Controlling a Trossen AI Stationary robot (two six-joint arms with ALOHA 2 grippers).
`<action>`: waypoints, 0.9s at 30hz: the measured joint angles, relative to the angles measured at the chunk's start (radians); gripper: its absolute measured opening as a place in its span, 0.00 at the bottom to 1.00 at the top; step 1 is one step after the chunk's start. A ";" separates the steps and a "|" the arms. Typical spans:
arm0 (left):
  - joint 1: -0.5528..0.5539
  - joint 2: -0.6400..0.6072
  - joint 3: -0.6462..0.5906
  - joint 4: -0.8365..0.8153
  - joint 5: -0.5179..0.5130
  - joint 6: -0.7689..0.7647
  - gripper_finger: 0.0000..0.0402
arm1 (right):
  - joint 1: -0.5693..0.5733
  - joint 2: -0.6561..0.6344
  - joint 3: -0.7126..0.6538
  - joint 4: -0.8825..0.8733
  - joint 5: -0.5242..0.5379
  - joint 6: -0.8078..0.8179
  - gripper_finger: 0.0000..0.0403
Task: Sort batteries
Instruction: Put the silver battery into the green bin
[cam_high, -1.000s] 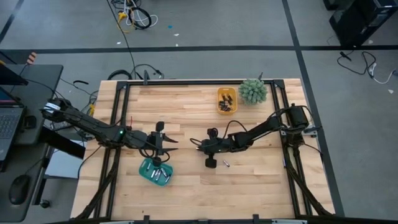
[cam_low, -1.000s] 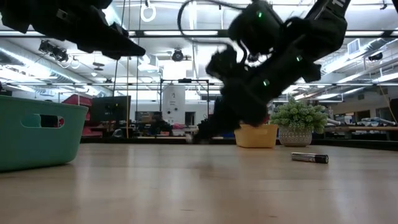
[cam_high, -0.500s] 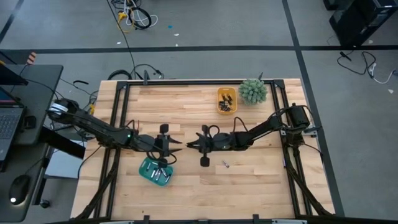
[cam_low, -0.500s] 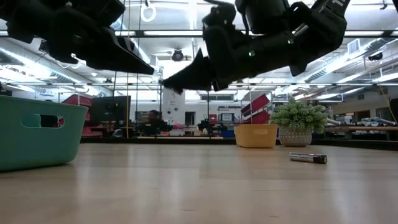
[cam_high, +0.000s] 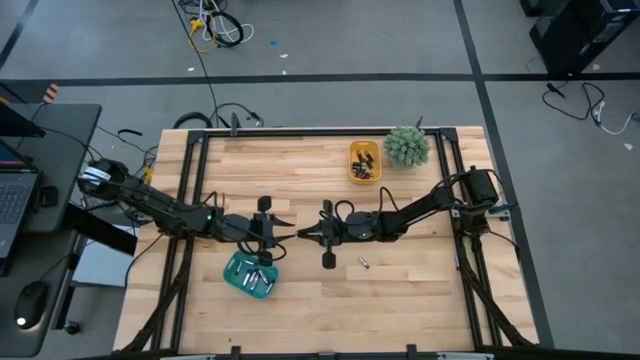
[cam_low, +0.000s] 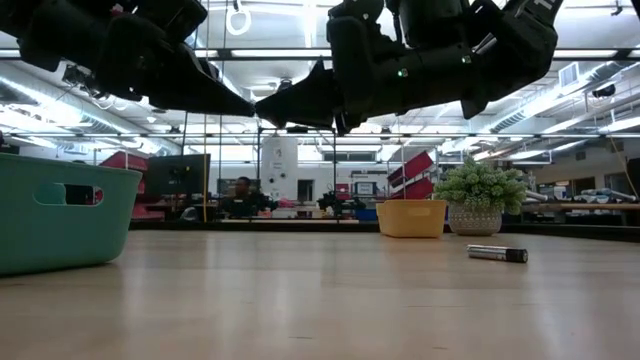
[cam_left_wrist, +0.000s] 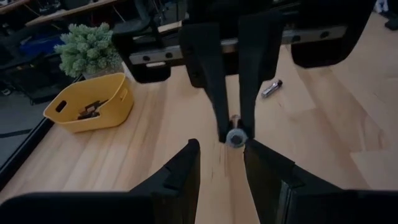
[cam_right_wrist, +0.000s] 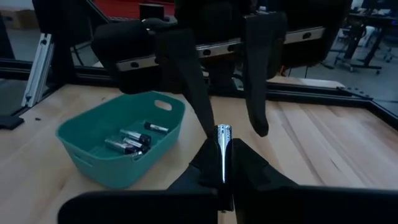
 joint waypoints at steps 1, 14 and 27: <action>0.003 0.000 0.000 0.008 0.005 0.000 0.30 | 0.000 0.000 0.000 0.003 0.000 0.000 0.02; 0.018 0.000 0.000 0.038 0.064 0.000 0.25 | -0.001 -0.001 0.001 0.008 0.001 -0.004 0.02; 0.021 0.000 0.000 0.045 0.072 0.000 0.14 | -0.002 -0.001 0.001 0.021 0.008 -0.007 0.02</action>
